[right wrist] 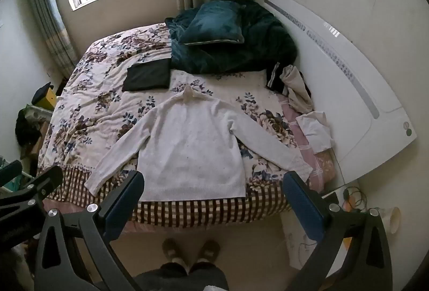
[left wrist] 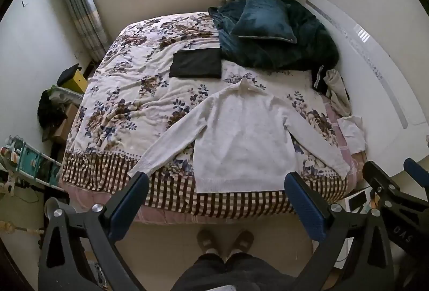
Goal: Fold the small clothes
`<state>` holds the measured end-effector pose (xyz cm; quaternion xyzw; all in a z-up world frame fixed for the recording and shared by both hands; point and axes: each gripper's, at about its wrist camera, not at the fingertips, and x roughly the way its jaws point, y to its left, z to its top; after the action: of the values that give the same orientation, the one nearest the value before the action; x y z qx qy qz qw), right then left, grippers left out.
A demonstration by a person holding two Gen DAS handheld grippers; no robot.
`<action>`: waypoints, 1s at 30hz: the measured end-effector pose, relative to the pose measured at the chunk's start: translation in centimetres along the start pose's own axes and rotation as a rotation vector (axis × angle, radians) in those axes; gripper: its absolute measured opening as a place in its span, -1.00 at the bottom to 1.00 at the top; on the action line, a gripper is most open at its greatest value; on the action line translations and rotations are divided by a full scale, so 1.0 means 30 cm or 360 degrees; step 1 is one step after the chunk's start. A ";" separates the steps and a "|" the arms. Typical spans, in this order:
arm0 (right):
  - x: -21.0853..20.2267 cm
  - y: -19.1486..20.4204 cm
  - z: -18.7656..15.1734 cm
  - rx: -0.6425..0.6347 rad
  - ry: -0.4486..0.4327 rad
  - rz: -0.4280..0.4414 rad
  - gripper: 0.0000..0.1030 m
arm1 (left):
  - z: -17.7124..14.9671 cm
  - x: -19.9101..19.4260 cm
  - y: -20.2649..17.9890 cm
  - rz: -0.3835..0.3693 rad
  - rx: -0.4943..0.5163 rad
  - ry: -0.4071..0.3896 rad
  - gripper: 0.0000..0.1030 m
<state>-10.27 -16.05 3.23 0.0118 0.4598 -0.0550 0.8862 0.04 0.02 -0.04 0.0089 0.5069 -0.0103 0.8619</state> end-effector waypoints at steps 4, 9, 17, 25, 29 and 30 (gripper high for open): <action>-0.006 0.000 0.000 0.0005 0.0001 0.0012 1.00 | 0.001 0.002 0.001 0.0008 0.0002 -0.0004 1.00; -0.009 0.005 -0.002 0.0000 -0.0001 0.0011 1.00 | 0.020 0.001 0.024 0.0013 -0.0019 -0.0001 1.00; -0.026 0.026 0.011 -0.0006 -0.0011 0.0030 1.00 | -0.005 -0.006 0.047 0.0015 -0.0040 -0.0024 1.00; -0.037 0.028 0.008 -0.0014 -0.0014 0.0022 1.00 | -0.002 -0.005 0.045 0.0017 -0.0043 -0.0029 1.00; -0.037 0.028 0.008 -0.0019 -0.0016 0.0021 1.00 | -0.007 -0.006 0.046 0.0017 -0.0041 -0.0033 1.00; -0.037 0.029 0.007 -0.0021 -0.0016 0.0020 1.00 | -0.008 -0.006 0.047 0.0019 -0.0040 -0.0036 1.00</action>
<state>-10.64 -15.09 4.24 0.0087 0.4555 -0.0466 0.8890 -0.21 1.45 0.01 0.0009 0.4972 0.0011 0.8677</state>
